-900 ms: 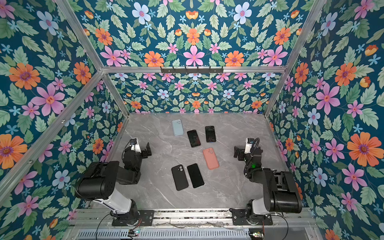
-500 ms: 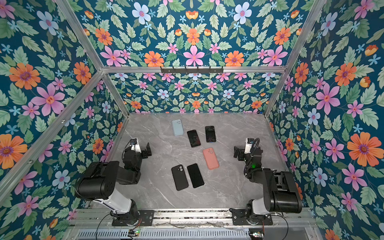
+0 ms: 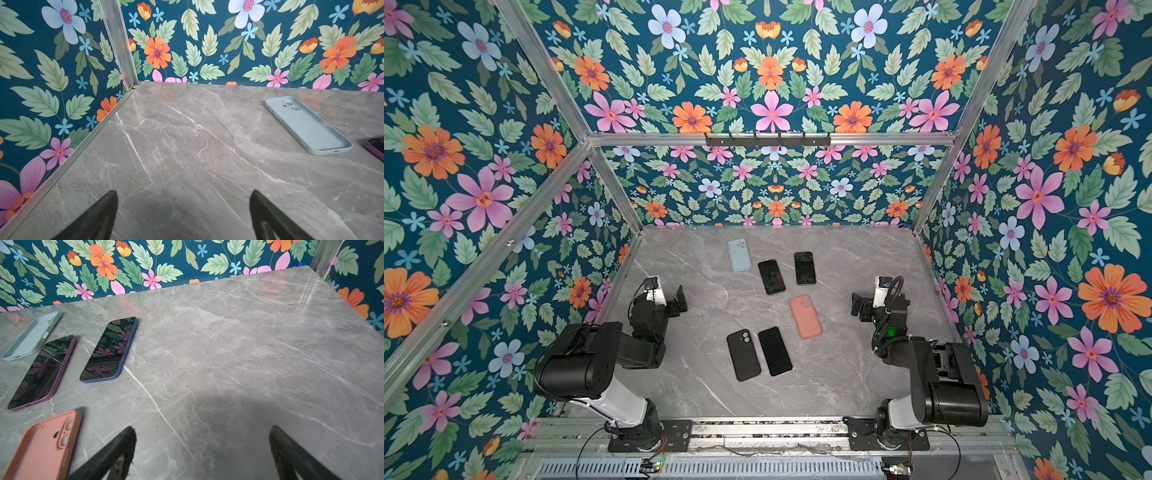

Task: Put the phone into the phone case

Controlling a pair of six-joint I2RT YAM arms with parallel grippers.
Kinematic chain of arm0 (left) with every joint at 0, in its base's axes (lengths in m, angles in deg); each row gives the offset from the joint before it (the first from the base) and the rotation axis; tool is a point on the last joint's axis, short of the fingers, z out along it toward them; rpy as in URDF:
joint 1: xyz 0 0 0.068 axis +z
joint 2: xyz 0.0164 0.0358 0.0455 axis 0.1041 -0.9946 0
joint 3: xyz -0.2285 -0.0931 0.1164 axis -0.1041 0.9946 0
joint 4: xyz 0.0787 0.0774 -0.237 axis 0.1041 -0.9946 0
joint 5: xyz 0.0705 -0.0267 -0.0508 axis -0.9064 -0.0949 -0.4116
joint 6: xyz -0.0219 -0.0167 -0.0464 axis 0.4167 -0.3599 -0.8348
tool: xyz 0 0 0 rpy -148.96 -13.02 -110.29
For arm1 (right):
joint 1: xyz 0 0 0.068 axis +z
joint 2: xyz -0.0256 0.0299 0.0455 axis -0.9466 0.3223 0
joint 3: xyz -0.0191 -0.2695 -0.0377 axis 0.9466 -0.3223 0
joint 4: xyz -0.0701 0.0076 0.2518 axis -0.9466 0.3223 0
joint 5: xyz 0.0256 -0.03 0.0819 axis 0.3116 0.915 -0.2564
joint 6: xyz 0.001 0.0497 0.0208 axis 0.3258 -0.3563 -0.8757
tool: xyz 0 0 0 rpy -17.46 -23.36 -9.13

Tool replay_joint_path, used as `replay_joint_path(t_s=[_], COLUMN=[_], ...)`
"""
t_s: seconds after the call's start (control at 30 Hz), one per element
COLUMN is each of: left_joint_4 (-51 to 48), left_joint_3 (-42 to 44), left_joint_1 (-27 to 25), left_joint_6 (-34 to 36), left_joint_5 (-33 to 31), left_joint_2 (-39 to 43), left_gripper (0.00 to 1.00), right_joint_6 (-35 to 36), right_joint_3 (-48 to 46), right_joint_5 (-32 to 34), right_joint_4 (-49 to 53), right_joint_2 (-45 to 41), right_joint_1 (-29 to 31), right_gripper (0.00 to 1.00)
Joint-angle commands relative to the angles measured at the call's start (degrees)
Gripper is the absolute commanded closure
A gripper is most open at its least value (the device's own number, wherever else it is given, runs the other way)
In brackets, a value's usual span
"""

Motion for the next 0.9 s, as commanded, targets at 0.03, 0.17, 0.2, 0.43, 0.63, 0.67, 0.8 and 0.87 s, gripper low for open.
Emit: replay_joint_path(t_s=[0.03,0.17,0.2,0.43,0.63,0.67,0.8,0.87], left_joint_4=[1.02,1.15,1.15,1.40,1.46,1.49,1.41,1.45], left_joint_3=[-0.12,-0.03,-0.03,0.14,0.23,0.24,0.15,0.23], left_joint_1=[0.01,0.01,0.01,-0.09,-0.12,-0.09,-0.09,-0.17], left_joint_6=[-0.01,-0.01,-0.01,0.03,0.08,0.04,0.05,0.08], left_joint_5=[-0.19,-0.21,-0.19,-0.55,-0.46,-0.47,-0.43,-0.56], left_joint_2=[-0.02,0.03,0.00,0.11,0.11,0.16,0.15,0.18], left_gripper=[0.00,0.00,0.00,0.00,0.00,0.00,0.00,0.00], right_joint_6=[0.72,0.65,0.71,0.75,0.69,0.55,0.57,0.77], right_joint_3=[-0.19,-0.30,-0.24,-0.56,-0.47,-0.44,-0.44,-0.44], right_joint_5=[-0.31,-0.35,-0.35,-0.26,-0.26,-0.30,-0.28,-0.19], right_joint_4=[-2.69,-2.85,-2.81,-3.24,-3.19,-3.13,-3.05,-3.05], right_joint_2=[-0.17,-0.17,-0.16,-0.17,-0.14,-0.15,-0.17,-0.17], right_joint_1=[-0.07,-0.03,-0.10,-0.09,-0.09,-0.07,-0.19,-0.14], right_gripper=[0.01,0.01,0.01,0.01,0.01,0.01,0.01,0.01])
